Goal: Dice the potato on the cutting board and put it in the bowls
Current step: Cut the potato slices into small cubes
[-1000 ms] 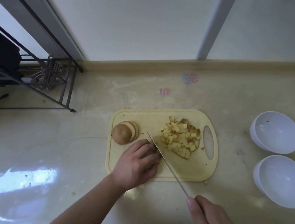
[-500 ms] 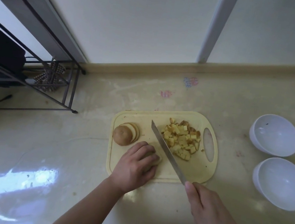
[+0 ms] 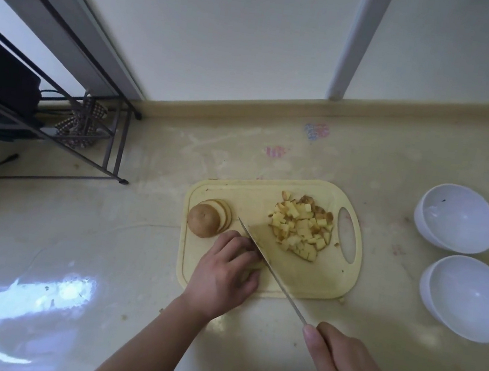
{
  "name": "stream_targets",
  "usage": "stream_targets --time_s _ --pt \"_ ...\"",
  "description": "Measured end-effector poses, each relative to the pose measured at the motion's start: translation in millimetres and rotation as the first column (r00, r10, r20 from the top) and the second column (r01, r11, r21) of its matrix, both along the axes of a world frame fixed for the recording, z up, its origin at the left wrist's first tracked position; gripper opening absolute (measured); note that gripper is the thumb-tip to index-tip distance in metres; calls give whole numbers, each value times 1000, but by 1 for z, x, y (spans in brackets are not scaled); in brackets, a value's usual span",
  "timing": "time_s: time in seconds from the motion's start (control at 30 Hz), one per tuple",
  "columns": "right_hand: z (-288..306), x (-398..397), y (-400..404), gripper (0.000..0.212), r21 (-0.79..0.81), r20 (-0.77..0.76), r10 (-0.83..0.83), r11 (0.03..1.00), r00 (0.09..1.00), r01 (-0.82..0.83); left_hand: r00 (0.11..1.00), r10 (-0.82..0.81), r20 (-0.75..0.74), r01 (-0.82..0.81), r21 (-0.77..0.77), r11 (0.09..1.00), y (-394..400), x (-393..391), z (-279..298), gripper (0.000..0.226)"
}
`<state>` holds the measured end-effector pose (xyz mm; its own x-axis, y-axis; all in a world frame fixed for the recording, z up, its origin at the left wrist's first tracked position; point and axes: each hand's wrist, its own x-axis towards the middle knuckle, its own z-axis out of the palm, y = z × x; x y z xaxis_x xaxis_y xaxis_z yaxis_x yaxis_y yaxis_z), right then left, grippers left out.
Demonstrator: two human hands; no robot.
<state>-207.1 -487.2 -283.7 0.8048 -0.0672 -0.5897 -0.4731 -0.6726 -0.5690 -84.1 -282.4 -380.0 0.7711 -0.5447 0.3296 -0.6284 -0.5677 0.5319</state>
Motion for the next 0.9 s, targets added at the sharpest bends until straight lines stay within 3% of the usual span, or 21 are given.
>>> stream_targets --time_s 0.1,0.23,0.47,0.57,0.8,0.9 --pt "3 -4 1 43 -27 -18 24 999 1000 -25 1000 3 5 -3 -1 1000 1 1 -1 21" --pt "-6 5 5 65 -16 11 26 1000 1000 -26 1000 -4 16 4 -20 1000 0 2 -1 22" --pt "-16 18 2 52 65 108 -82 995 991 75 999 -21 37 22 -3 1000 3 2 -5 20" --pt "-15 15 -9 44 92 80 -140 987 987 133 1000 -9 25 10 -2 1000 3 2 -5 18" --pt "-1 9 -1 46 147 59 -67 987 996 57 999 41 7 -41 -33 999 10 -7 -3 16" --pt "2 4 5 50 80 32 -20 997 999 18 999 45 -19 -46 -27 999 8 -6 -5 15"
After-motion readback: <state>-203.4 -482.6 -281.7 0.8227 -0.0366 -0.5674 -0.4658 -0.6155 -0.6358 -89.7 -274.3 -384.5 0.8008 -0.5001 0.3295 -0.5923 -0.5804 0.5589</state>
